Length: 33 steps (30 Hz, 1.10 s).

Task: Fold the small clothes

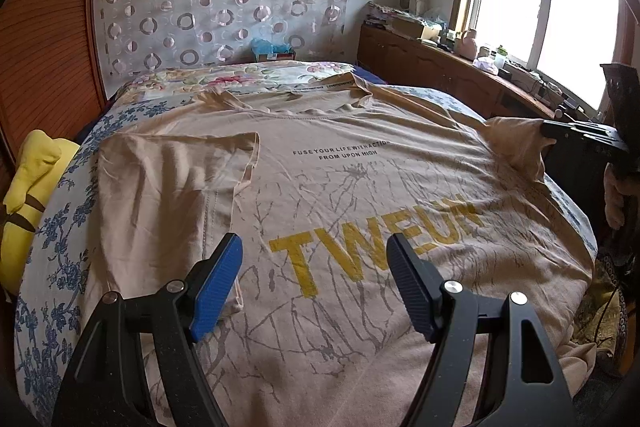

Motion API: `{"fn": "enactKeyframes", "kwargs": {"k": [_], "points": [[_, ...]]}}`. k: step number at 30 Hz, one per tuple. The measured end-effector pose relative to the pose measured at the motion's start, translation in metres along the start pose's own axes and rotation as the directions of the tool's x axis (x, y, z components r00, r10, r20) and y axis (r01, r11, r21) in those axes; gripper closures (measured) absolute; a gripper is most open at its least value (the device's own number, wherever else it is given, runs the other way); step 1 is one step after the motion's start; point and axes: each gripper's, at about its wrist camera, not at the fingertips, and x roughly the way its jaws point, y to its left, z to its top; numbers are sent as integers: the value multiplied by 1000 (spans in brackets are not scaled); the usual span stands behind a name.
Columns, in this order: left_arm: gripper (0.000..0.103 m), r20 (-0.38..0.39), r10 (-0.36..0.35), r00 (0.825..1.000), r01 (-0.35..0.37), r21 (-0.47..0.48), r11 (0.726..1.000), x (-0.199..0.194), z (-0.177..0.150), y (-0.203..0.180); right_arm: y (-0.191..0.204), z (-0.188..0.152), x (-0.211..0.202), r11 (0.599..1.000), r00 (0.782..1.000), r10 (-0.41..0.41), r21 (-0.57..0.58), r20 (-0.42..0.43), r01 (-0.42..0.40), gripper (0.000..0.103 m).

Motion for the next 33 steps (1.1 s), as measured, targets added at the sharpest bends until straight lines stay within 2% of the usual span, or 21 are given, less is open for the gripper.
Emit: {"fn": "enactKeyframes", "kwargs": {"k": [4, 6, 10, 11, 13, 16, 19, 22, 25, 30, 32, 33], "points": [[28, 8, 3, 1000, -3, 0, 1000, -1, 0, 0, 33, 0, 16, 991, 991, 132, 14, -27, -132, 99], [28, 19, 7, 1000, -7, 1, 1000, -2, 0, 0, 43, -8, 30, 984, 984, 171, 55, -50, -168, 99], [28, 21, 6, 1000, -6, 2, 1000, -3, 0, -1, 48, -25, 49, 986, 983, 155, 73, -103, -148, 98], [28, 21, 7, 1000, -7, 1, 1000, -3, 0, -1, 45, -23, 50, 986, 983, 153, 87, -105, -144, 95], [28, 21, 7, 1000, -7, 3, 1000, -3, 0, 0, 43, -22, 46, 987, 987, 132, 99, -96, -122, 81], [28, 25, 12, 1000, -12, 12, 1000, -5, 0, -1, 38, -18, 32, 989, 991, 117, 102, -66, -110, 70], [28, 27, -3, 1000, 2, 19, 1000, -8, 4, -4, 35, -19, 14, 991, 994, 100, 94, -31, -97, 67], [28, 36, -13, 999, 11, 44, 999, -11, 10, -11, 22, -22, 2, 993, 998, 61, 105, -20, -59, 67], [28, 48, -21, 999, 18, 63, 998, -14, 15, -17, 10, -27, 8, 990, 998, 35, 141, -53, -27, 67], [28, 48, -30, 998, 27, 62, 998, -13, 16, -20, 18, -37, 25, 987, 991, 89, 146, -100, -74, 67], [28, 41, -29, 999, 27, 59, 998, -12, 15, -20, 25, -37, 26, 987, 989, 110, 130, -99, -97, 83], [28, 39, -28, 999, 26, 58, 998, -11, 14, -20, 28, -37, 25, 987, 988, 124, 118, -97, -112, 96]]}}
